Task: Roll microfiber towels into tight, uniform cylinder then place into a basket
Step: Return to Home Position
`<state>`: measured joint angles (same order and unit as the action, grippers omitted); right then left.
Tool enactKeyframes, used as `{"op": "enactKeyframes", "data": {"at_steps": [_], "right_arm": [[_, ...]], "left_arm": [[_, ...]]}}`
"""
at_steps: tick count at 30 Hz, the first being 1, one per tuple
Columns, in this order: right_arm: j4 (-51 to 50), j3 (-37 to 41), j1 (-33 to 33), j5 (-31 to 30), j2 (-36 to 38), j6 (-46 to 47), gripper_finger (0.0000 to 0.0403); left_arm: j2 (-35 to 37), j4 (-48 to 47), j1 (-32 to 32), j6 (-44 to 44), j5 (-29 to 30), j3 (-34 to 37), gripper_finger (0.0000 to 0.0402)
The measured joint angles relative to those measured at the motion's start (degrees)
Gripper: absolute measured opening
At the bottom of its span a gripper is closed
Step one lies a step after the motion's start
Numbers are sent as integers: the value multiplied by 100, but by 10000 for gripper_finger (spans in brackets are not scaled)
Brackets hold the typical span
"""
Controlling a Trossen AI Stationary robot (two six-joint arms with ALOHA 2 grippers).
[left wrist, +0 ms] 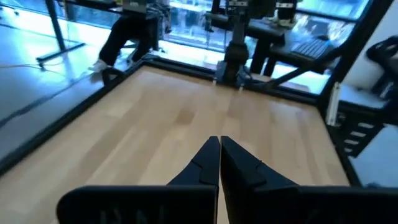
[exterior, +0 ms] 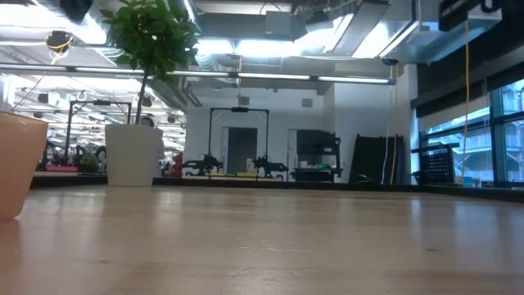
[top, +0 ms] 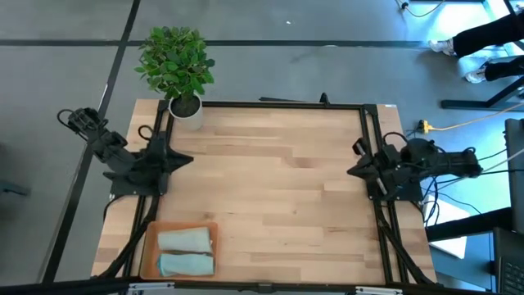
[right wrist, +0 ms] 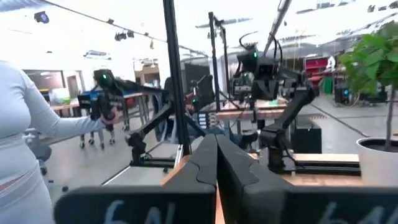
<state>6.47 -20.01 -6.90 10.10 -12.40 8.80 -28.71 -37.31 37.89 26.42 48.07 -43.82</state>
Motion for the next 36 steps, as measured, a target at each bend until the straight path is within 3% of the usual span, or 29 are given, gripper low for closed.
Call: {"op": "enactKeyframes", "data": {"at_steps": [5,9,14,26,28,36], "right_arm": [[-22,386,0,-139,742,-13,1],[-39,657,0,-145,1222,-126,1],[-4,820,0,-254,1180,-206,0],[686,1641,0,-451,1228,-319,0],[1039,1923,0,-458,1228,-339,0],[842,1963,0,-466,1191,-769,4]], "left_arm": [[1085,761,0,-76,-278,978,0],[1917,1582,0,-718,-367,1661,0],[2857,2485,0,-1649,-408,2325,0],[2855,2792,-154,-2094,-555,2698,0],[2853,2768,-209,-2100,-555,2838,0],[2855,3655,-522,-2092,-535,3689,0]]}}
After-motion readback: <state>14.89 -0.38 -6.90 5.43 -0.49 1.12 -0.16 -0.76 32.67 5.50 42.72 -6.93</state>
